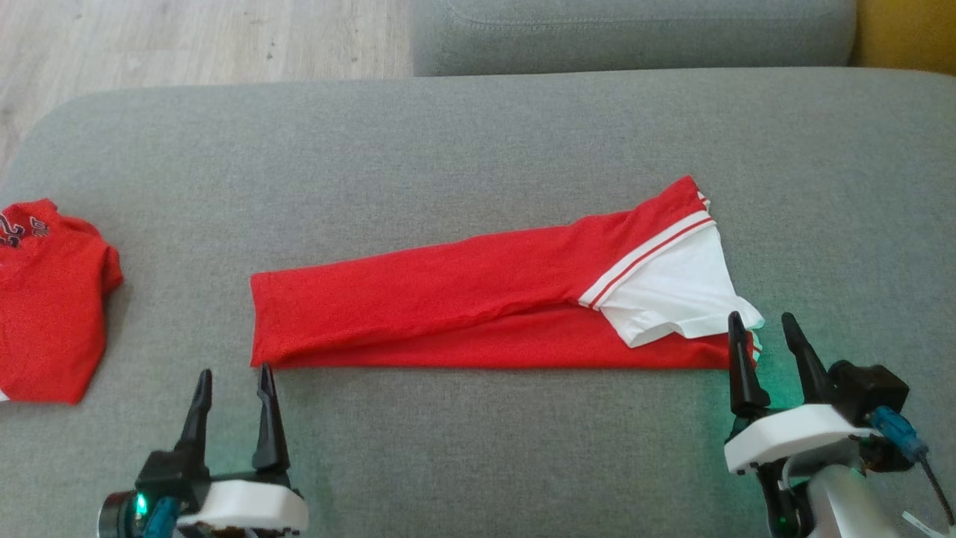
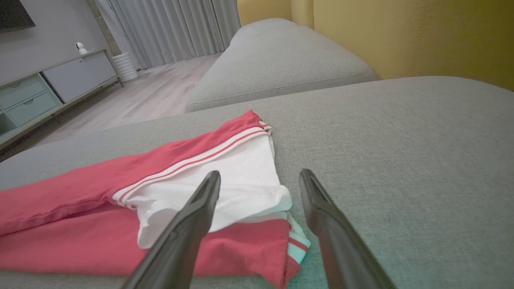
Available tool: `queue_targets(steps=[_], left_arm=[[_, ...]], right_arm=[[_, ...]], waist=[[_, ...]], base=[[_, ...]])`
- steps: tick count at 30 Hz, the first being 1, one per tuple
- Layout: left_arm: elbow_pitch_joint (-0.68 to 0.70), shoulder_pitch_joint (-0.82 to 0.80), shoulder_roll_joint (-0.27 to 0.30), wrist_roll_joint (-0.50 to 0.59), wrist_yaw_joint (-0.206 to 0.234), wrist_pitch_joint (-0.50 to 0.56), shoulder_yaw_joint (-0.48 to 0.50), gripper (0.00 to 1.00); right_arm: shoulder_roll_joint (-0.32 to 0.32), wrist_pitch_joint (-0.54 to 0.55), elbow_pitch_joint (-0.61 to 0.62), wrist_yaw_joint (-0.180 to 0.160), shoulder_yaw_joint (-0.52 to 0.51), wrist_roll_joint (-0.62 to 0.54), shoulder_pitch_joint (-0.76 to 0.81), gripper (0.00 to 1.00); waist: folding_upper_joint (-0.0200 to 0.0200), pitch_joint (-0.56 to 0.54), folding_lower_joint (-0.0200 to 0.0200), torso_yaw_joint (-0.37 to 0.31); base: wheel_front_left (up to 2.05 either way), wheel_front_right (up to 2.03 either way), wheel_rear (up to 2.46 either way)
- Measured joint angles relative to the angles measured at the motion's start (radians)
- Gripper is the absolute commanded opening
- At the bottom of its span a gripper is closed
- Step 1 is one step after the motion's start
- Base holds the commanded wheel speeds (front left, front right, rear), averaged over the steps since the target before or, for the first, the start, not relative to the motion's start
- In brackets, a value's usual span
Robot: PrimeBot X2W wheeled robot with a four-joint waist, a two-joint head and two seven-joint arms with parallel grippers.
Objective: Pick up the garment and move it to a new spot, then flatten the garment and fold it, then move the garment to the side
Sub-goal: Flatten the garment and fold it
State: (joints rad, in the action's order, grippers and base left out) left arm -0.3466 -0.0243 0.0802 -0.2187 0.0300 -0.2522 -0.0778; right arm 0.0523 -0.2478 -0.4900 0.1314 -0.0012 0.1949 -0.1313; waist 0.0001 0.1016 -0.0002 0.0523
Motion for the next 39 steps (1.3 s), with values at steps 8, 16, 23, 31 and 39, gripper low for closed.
queue_targets(steps=[8, 16, 23, 31, 39], left_arm=[[0.028, 0.026, -0.026, 0.044, -0.044, 0.000, 0.022, 1.00], [0.009, -0.003, -0.030, 0.053, -0.076, 0.000, 0.007, 1.00], [-0.009, -0.034, -0.032, 0.028, -0.073, 0.000, -0.049, 1.00], [-0.012, -0.032, -0.032, 0.022, -0.065, 0.000, -0.046, 1.00], [-0.011, -0.030, -0.032, 0.021, -0.065, 0.000, -0.052, 1.00]], right_arm=[[-0.002, 0.000, -0.020, 0.000, 0.005, 0.013, -0.002, 1.00], [-0.002, 0.072, -0.200, 0.000, -0.026, -0.011, -0.204, 1.00], [-0.001, 0.143, -0.392, 0.000, -0.130, -0.081, -0.312, 1.00], [0.032, 0.110, -0.454, 0.000, 0.036, 0.150, -0.339, 0.00], [0.032, 0.015, -0.502, 0.000, -0.006, 0.151, -0.337, 0.00]], waist=[[0.0000, -0.008, 0.0001, 0.005], [0.0000, 0.041, 0.0003, 0.026], [0.0000, 0.079, 0.0004, 0.076], [0.0000, 0.082, 0.0002, 0.096], [0.0000, 0.059, 0.0003, 0.055]], base=[[0.00, 0.00, 0.00], [0.00, 0.00, 0.00], [0.00, 0.00, 0.00], [0.00, 0.00, 0.00], [0.00, 0.00, 0.00]])
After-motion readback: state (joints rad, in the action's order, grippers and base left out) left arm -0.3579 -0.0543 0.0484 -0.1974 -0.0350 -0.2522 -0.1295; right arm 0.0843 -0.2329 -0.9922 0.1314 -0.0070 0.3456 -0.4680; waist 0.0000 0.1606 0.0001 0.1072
